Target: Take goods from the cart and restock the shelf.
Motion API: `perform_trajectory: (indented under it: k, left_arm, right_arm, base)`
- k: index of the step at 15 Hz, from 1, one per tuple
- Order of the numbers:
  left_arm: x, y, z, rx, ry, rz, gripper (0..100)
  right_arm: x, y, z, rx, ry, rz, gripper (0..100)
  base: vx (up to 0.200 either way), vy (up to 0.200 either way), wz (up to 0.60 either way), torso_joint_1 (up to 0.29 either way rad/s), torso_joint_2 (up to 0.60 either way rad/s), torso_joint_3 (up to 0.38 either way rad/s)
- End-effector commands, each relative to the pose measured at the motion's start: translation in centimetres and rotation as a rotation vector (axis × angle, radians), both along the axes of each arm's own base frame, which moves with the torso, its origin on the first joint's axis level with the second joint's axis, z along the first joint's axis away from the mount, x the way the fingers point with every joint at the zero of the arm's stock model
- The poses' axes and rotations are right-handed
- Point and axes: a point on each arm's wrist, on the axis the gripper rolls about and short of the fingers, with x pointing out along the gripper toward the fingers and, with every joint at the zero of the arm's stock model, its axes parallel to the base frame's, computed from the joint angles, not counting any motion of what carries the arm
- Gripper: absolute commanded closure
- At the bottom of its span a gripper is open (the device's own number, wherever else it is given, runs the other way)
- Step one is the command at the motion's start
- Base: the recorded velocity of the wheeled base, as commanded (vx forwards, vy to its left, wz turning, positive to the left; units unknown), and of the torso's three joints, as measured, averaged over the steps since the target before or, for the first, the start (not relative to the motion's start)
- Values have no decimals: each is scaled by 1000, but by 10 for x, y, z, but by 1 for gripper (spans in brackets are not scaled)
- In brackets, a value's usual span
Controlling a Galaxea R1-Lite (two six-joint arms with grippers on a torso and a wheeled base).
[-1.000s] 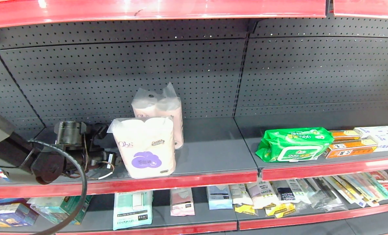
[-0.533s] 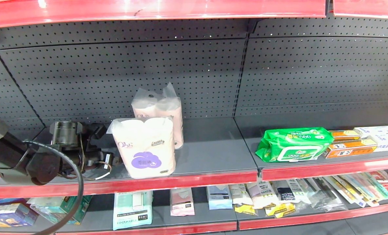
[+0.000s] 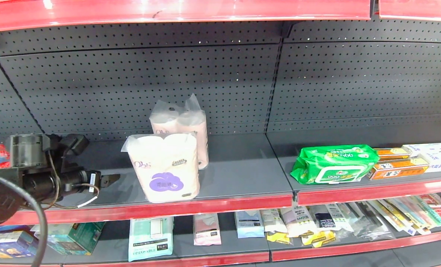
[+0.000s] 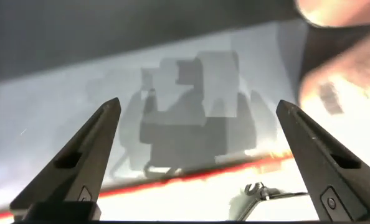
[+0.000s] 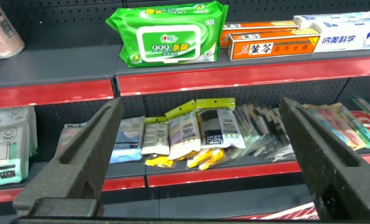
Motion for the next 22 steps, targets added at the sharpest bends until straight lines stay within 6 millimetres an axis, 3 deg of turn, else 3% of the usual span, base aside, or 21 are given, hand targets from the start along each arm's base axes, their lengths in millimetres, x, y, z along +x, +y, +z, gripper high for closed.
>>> perform_trajectory:
  k: [1,2,5,7,10,12,14,20,22]
  left_arm:
    - [-56,-4,32,9,-82,9,0]
    - [-83,-7,39,11,-96,9,0]
    - [-195,-20,48,22,-264,2,0]
    - [-252,-27,37,23,-387,4,0]
    - [-310,-33,4,-31,-498,-71,0]
    - [-310,-32,4,-86,-486,-28,0]
    - [-304,-32,-16,-102,-414,2,0]
    - [-296,-23,-21,-78,-559,382,0]
    - [-294,-26,-24,-118,-570,234,0]
  right_arm:
    - [0,0,0,0,1,0,0]
    - [0,0,0,0,1,0,0]
    - [0,0,0,0,1,0,0]
    - [0,0,0,0,1,0,0]
    - [0,0,0,0,1,0,0]
    - [0,0,0,0,1,0,0]
    - [0,0,0,0,1,0,0]
    - [0,0,0,0,1,0,0]
    - [0,0,0,-2,1,0,0]
  base:
    - [0,0,0,0,0,0]
    - [0,0,0,0,0,0]
    - [0,0,0,0,0,0]
    - [0,0,0,0,0,0]
    - [0,0,0,0,0,0]
    - [0,0,0,0,0,0]
    - [0,0,0,0,0,0]
    - [0,0,0,0,0,0]
    - [0,0,0,0,0,0]
